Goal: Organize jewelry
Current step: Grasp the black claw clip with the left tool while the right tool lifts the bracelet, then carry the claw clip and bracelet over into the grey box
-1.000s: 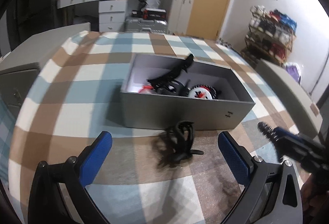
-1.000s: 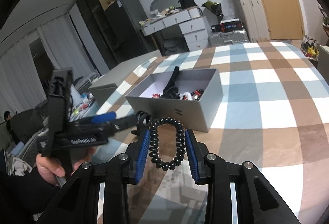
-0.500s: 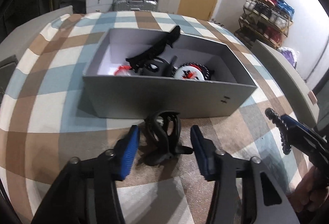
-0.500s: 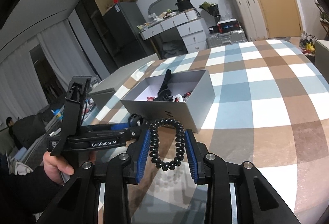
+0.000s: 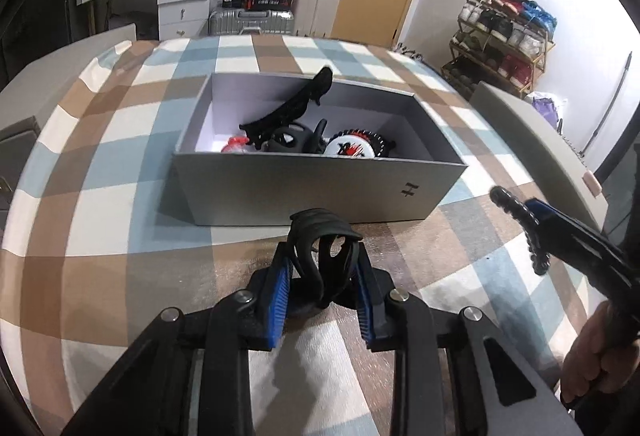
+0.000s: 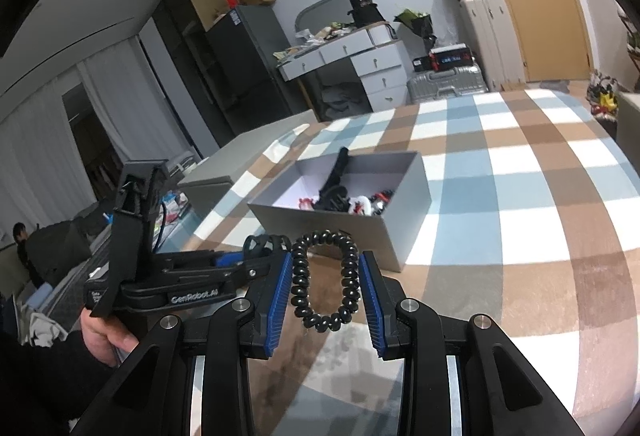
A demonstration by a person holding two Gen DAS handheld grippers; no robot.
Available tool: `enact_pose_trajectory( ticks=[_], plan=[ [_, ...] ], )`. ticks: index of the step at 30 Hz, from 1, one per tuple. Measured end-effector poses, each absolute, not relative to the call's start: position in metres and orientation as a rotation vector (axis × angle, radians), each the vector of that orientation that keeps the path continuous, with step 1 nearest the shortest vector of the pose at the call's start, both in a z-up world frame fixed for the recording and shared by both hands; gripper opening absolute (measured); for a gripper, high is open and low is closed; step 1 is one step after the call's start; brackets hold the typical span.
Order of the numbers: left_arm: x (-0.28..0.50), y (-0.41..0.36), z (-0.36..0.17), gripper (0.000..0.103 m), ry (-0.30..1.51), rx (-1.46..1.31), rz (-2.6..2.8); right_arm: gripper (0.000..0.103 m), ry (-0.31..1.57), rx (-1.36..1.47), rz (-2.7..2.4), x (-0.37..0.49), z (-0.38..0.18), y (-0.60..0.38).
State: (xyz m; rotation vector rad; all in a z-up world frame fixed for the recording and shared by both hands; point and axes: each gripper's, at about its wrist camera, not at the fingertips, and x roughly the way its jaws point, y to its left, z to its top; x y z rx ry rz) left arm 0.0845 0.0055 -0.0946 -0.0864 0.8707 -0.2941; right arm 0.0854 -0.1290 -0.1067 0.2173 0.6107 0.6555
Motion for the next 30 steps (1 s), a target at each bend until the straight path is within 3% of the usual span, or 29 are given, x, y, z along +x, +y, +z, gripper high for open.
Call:
enact_pose_trajectory(
  ticks=[18, 30],
  plan=[
    [0.104, 0.027, -0.038, 0.023, 0.680, -0.108, -0.347, 0.033, 0.545, 0.250, 0.704, 0.123, -0.065, -0.106],
    [0.141, 0.036, -0.045, 0.023, 0.687, -0.165, -0.373, 0.033, 0.561, 0.252, 0.690, 0.171, -0.063, -0.093]
  ],
)
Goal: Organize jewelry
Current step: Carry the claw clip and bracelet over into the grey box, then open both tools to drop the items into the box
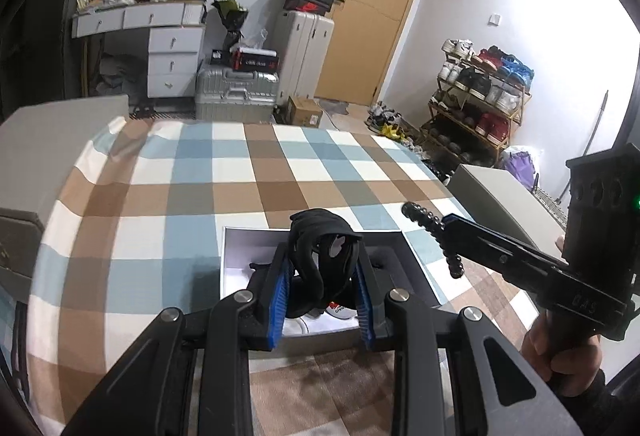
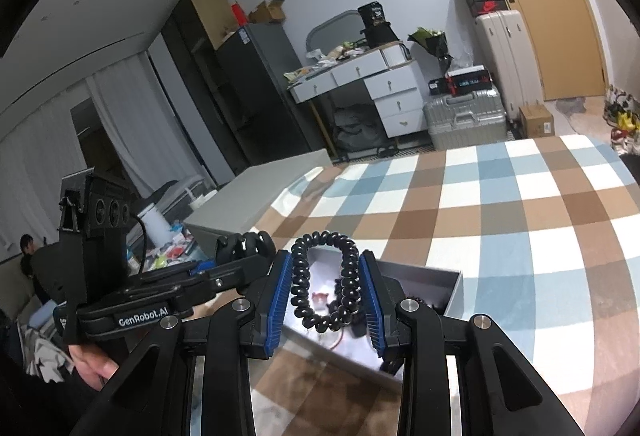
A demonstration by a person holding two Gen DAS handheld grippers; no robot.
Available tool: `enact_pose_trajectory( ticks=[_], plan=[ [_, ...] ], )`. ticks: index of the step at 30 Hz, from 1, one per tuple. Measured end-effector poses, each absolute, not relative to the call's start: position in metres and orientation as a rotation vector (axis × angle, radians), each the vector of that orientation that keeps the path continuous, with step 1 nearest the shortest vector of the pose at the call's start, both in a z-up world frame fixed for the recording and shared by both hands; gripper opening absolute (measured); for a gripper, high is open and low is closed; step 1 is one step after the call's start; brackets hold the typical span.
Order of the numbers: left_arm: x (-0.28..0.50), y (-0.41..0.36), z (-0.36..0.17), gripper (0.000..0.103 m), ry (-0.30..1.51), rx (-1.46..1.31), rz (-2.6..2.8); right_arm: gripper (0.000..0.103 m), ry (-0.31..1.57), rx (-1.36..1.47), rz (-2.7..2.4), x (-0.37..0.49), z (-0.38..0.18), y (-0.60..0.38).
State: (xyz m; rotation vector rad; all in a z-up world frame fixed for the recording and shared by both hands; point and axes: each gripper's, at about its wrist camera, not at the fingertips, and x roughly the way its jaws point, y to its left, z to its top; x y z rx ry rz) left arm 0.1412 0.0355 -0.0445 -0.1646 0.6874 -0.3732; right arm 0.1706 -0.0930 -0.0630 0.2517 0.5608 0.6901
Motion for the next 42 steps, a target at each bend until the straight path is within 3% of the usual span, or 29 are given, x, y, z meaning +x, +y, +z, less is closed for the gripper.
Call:
enact_pose_trajectory(
  ticks=[17, 19, 21, 22, 23, 31, 33, 37, 39, 42],
  plan=[
    [0.164, 0.030, -0.067, 0.024, 0.759, -0.192, -0.409, 0.033, 0.670, 0.252, 0.662, 0.203, -0.098, -0.088],
    [0.164, 0.029, -0.067, 0.024, 0.756, -0.188, -0.415, 0.043, 0.662, 0.248, 0.660, 0.203, -0.098, -0.087],
    [0.167, 0.028, -0.067, 0.037, 0.777, -0.180, -0.429, 0.047, 0.651, 0.250, 0.650, 0.203, -0.097, -0.087],
    [0.167, 0.026, -0.068, 0.057, 0.789, -0.174, -0.430, 0.050, 0.641, 0.256, 0.651, 0.202, -0.096, -0.089],
    [0.166, 0.027, -0.067, 0.060, 0.783, -0.178, -0.425, 0.052, 0.635, 0.260, 0.653, 0.201, -0.095, -0.089],
    [0.149, 0.036, -0.056, 0.061, 0.720, -0.165, -0.373, 0.066, 0.601, 0.253, 0.660, 0.187, -0.083, -0.092],
    [0.143, 0.040, -0.052, 0.062, 0.695, -0.170, -0.336, 0.075, 0.575, 0.257, 0.642, 0.180, -0.078, -0.095],
    [0.133, 0.049, -0.046, 0.079, 0.634, -0.193, -0.267, 0.093, 0.500, 0.256, 0.620, 0.162, -0.065, -0.101],
    [0.125, 0.053, -0.042, 0.081, 0.582, -0.194, -0.223, 0.099, 0.444, 0.243, 0.606, 0.149, -0.059, -0.102],
    [0.110, 0.056, -0.035, 0.089, 0.481, -0.189, -0.150, 0.103, 0.361, 0.214, 0.586, 0.132, -0.051, -0.102]
  ],
)
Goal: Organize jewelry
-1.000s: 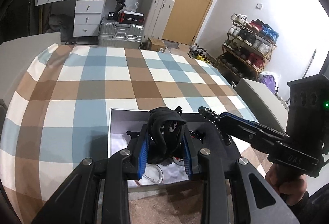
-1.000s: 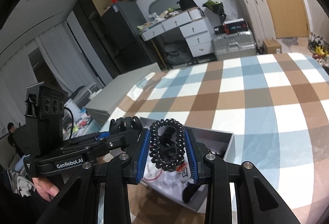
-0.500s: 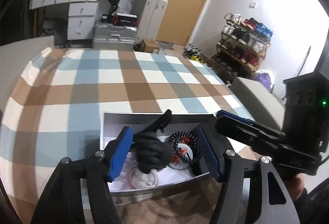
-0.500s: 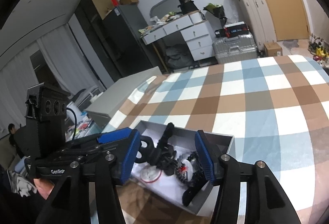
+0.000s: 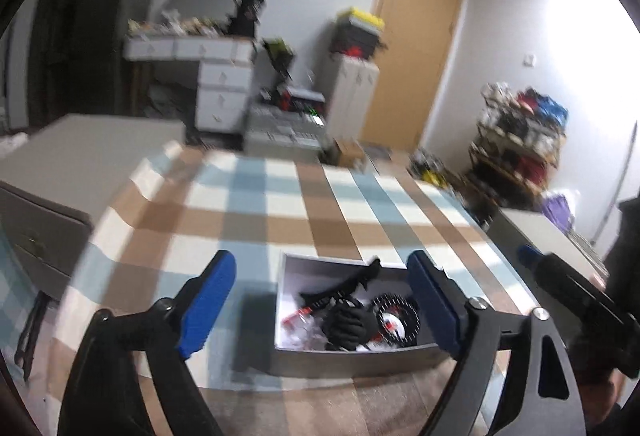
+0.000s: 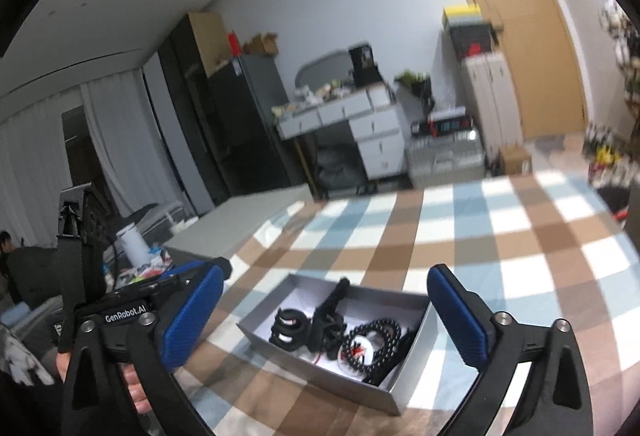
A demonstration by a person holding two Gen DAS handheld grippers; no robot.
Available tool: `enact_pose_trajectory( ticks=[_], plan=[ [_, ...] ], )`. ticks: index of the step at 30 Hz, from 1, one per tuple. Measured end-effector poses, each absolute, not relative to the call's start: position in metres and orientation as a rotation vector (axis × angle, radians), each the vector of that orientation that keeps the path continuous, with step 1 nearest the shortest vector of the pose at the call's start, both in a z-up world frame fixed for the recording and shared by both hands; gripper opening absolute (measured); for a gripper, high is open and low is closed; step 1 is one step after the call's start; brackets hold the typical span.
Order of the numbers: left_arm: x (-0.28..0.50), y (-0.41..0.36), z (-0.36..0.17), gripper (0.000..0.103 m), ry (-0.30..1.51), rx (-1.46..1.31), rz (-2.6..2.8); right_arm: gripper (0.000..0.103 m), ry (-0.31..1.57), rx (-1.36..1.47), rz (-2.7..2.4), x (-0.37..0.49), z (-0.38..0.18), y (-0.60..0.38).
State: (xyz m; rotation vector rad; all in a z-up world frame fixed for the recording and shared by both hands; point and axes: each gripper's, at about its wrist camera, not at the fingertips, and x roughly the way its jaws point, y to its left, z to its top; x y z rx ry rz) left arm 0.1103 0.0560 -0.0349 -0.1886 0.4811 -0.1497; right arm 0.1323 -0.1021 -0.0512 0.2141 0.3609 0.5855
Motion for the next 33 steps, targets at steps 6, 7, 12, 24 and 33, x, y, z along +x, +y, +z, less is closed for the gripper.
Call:
enact_pose_trajectory(
  ticks=[6, 7, 12, 24, 33],
  plan=[
    [0.087, 0.051, -0.032, 0.102, 0.318, -0.113, -0.048, 0.103, 0.264, 0.149, 0.547, 0.106, -0.046, -0.097],
    [0.085, 0.050, -0.033, 0.102, 0.311, -0.097, -0.035, 0.103, 0.252, 0.136, 0.536, 0.102, -0.046, -0.096],
    [0.081, 0.051, -0.039, 0.102, 0.292, -0.073, -0.015, 0.103, 0.212, 0.107, 0.496, 0.088, -0.049, -0.098],
    [0.060, 0.050, -0.056, 0.102, 0.255, -0.015, 0.043, 0.103, 0.185, -0.002, 0.415, 0.066, -0.072, -0.094],
    [0.057, 0.046, -0.068, 0.102, 0.265, -0.009, 0.045, 0.103, 0.191, -0.059, 0.367, 0.069, -0.090, -0.094]
  ],
)
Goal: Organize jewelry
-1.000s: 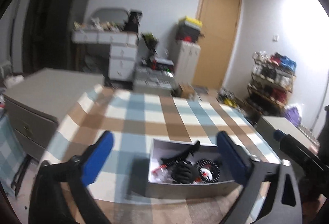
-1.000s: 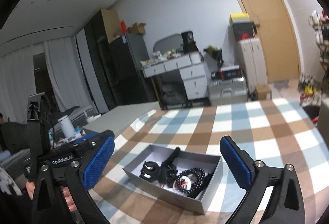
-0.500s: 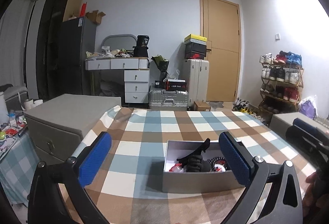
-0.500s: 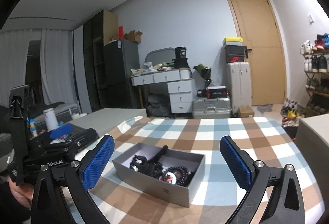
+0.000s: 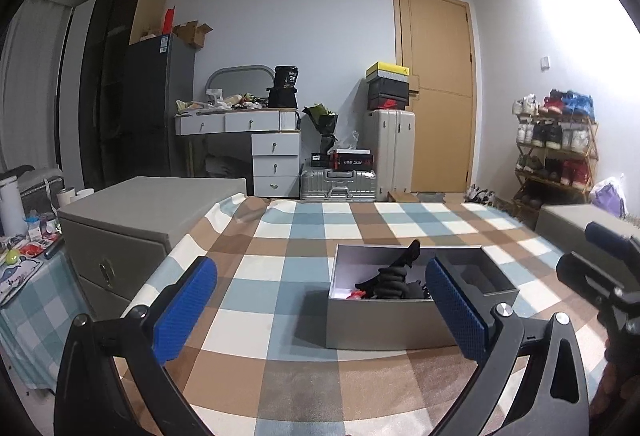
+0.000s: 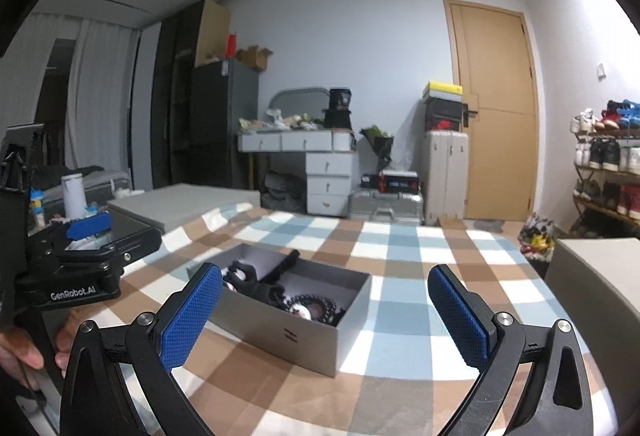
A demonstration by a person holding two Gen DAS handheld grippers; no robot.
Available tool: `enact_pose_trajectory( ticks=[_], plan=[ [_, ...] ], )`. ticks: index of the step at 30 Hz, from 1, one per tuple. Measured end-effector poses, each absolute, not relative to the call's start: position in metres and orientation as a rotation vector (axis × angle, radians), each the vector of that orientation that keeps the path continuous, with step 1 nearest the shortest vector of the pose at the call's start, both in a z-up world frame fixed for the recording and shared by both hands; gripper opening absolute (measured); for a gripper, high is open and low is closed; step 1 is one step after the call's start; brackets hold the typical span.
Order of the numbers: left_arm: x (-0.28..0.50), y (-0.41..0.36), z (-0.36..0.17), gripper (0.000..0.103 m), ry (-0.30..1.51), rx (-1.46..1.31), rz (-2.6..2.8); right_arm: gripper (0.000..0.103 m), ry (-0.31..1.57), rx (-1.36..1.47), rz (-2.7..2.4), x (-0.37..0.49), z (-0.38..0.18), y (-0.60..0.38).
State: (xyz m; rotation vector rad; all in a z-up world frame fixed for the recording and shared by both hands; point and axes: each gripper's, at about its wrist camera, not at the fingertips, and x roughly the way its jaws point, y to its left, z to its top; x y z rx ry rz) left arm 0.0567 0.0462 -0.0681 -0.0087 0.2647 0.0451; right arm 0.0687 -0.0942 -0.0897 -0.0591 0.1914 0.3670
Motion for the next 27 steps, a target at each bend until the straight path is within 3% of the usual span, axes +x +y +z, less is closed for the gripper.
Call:
enact_pose_trajectory(
  ticks=[7, 27],
  plan=[
    [0.057, 0.040, -0.069, 0.102, 0.299, 0.012, 0.047, 0.103, 0.279, -0.060, 0.364, 0.081, -0.099, -0.093],
    [0.054, 0.042, -0.069, 0.102, 0.305, 0.001, 0.047, 0.103, 0.269, -0.066, 0.368, 0.080, -0.096, -0.092]
  ],
)
